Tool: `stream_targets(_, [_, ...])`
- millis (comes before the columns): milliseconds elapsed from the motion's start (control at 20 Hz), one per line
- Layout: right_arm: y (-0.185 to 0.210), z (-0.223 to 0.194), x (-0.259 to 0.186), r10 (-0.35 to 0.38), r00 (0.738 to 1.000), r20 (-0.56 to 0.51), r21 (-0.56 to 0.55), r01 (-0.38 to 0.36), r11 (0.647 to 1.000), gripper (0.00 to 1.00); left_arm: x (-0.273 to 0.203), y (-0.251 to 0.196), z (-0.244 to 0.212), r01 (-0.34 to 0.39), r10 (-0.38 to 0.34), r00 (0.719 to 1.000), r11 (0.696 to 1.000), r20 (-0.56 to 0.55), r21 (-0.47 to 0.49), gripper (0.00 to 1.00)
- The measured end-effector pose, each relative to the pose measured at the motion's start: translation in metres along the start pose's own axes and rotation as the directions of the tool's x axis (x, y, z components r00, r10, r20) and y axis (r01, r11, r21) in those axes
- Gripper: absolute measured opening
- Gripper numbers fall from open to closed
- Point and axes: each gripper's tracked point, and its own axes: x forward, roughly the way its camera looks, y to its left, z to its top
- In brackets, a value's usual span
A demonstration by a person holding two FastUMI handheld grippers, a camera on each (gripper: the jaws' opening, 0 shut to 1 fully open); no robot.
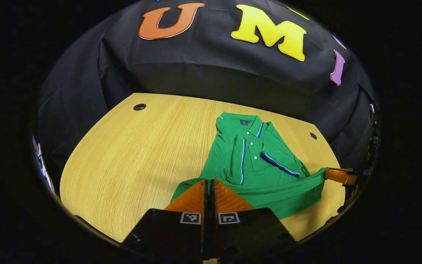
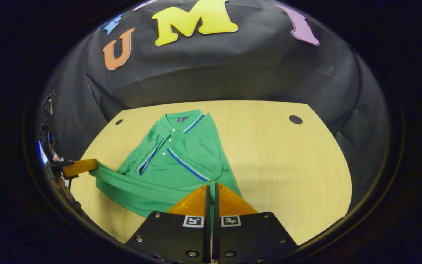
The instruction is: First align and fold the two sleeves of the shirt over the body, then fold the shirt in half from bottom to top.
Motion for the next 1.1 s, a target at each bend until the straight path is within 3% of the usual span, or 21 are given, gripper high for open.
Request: stream_targets(1100, [-0.014,0.122,0.111,0.003,0.991,0.136,0.024,-0.006,1.000,0.02,0.115,0.004,0.104,0.023,-0.021,0.994,1.000,0.107,-0.020,0.00])
